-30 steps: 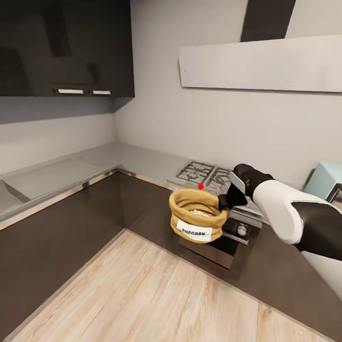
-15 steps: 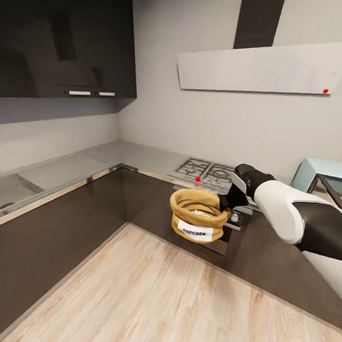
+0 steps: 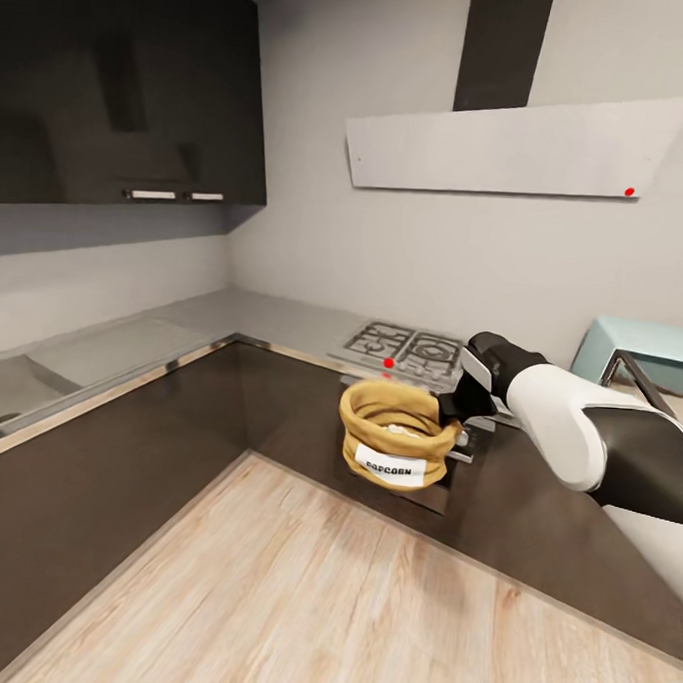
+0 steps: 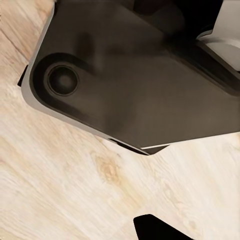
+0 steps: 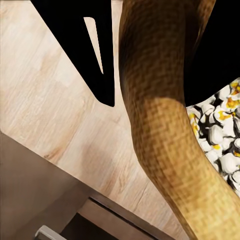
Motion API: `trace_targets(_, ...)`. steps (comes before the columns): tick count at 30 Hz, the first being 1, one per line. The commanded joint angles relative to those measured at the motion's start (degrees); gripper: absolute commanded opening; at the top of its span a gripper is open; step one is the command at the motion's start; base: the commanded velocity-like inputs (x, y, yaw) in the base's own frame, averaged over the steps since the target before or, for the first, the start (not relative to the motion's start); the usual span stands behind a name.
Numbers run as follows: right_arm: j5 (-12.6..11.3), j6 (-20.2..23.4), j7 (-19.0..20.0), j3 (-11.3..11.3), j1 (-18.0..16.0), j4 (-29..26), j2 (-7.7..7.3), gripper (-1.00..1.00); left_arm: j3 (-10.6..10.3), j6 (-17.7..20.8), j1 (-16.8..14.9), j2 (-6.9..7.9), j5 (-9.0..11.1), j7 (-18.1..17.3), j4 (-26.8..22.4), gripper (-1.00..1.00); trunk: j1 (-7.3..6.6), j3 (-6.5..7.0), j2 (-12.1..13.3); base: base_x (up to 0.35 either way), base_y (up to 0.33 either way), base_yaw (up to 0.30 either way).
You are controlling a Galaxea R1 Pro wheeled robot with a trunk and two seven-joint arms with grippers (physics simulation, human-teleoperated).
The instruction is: In the kitchen, take the popcorn bag from the countertop, put it into the microwave, and heat it until the popcorn is cooked so the cooked popcorn ends up inside the bag.
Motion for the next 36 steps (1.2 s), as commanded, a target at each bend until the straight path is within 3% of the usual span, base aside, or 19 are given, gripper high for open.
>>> trace_targets(1,0.6,0.04,0.57,0.01,0.08,0.1,0.0,-1.0,-0.02,-0.12,0.01,-0.02,0.23,0.17,-0.08,1.0,0.01,-0.01,-0.05,0.0,0.0,-0.043)
trace_targets(16,0.66,0.04,0.61,0.02,0.39,0.02,-0.28,-1.0,0.01,-0.12,0.01,-0.02,0.23,0.17,-0.08,1.0,0.01,0.08,-0.05,0.0,0.0,-0.004)
trace_targets(18,0.52,0.04,0.82,0.01,3.26,0.01,-1.14,-1.0,-0.01,-0.12,0.01,-0.02,0.23,0.17,-0.08,1.0,0.01,0.08,-0.05,0.0,0.0,0.0)
trace_targets(25,0.32,0.04,0.91,-0.04,6.78,0.07,-1.23,-1.0,0.01,-0.12,0.01,-0.02,0.23,0.17,-0.08,1.0,0.01,0.08,-0.05,0.0,0.0,0.0)
trace_targets(28,0.2,-3.89,0.94,-0.15,8.73,0.09,-1.31,-1.0,0.02,-0.12,0.01,-0.02,0.31,0.17,-0.08,1.0,0.01,0.08,-0.05,0.0,0.0,0.0)
trace_targets(31,0.06,-8.33,1.36,-0.24,9.24,0.16,-2.97,-1.0,0.02,-0.12,0.01,-0.02,0.32,0.17,-0.08,1.0,0.01,0.08,-0.05,0.0,0.0,0.0)
trace_targets(36,0.12,-10.56,3.5,-0.27,10.65,0.15,-4.33,-1.0,0.02,-0.12,0.01,-0.02,0.32,0.17,-0.08,1.0,0.01,0.08,-0.05,0.0,0.0,0.0)
